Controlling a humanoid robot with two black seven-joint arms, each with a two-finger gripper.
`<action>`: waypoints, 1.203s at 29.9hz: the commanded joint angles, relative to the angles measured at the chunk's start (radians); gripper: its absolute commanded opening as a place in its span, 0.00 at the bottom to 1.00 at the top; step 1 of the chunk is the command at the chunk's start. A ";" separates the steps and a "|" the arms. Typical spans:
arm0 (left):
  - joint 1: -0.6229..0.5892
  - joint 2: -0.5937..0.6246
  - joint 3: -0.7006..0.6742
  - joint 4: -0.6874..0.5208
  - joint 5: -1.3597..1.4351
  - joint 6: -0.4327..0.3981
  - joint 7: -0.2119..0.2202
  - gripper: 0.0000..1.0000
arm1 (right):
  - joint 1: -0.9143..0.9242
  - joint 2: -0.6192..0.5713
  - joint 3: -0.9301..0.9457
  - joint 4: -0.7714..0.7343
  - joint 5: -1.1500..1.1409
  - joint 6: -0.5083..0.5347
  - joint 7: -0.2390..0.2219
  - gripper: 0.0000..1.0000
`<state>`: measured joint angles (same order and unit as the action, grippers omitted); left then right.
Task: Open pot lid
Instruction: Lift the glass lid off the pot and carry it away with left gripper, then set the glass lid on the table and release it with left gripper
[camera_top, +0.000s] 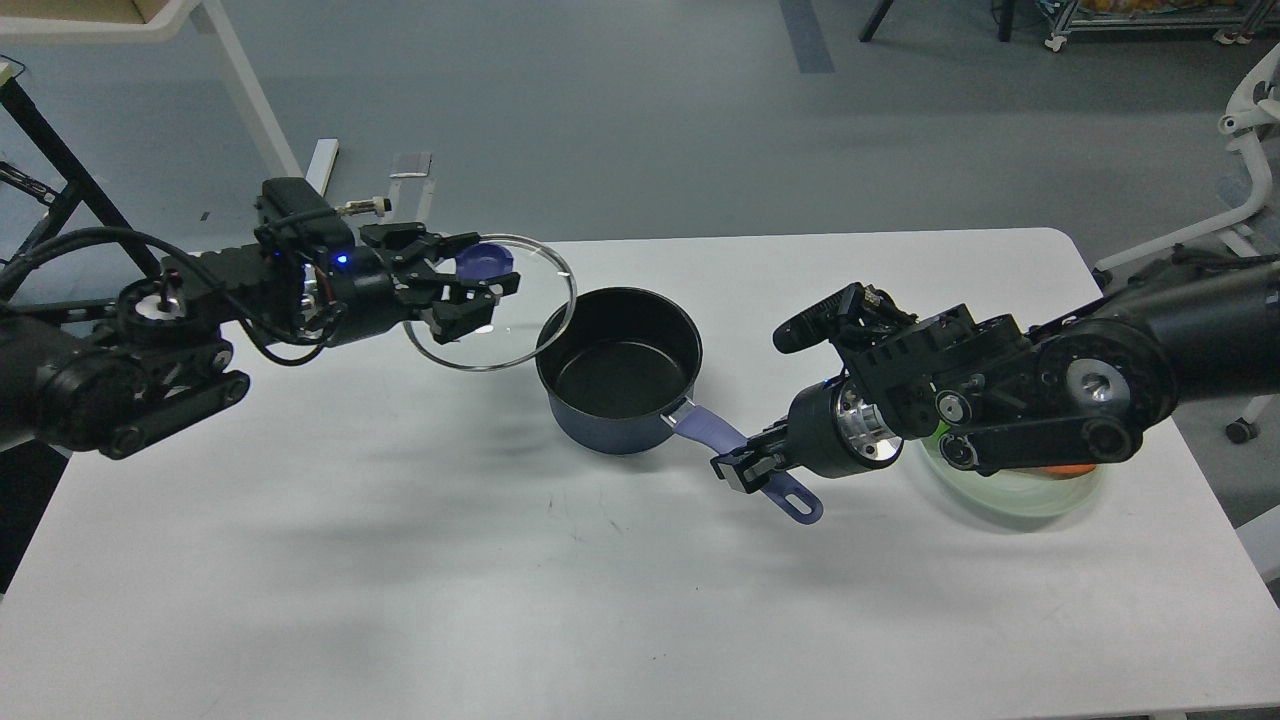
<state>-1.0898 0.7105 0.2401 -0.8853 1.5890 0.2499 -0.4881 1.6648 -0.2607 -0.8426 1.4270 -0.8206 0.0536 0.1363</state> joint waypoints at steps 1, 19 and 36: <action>0.048 0.061 0.038 0.046 -0.006 0.009 -0.001 0.50 | 0.001 0.000 0.000 0.000 0.000 0.000 0.000 0.21; 0.281 0.020 0.041 0.220 -0.021 0.132 -0.001 0.51 | 0.013 0.003 0.000 0.000 -0.002 0.000 0.000 0.21; 0.271 0.020 0.022 0.209 -0.177 0.132 -0.001 0.99 | 0.013 0.000 0.004 -0.002 -0.005 0.000 0.000 0.25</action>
<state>-0.8115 0.7238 0.2678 -0.6675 1.4750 0.3828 -0.4889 1.6757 -0.2622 -0.8402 1.4265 -0.8254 0.0538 0.1366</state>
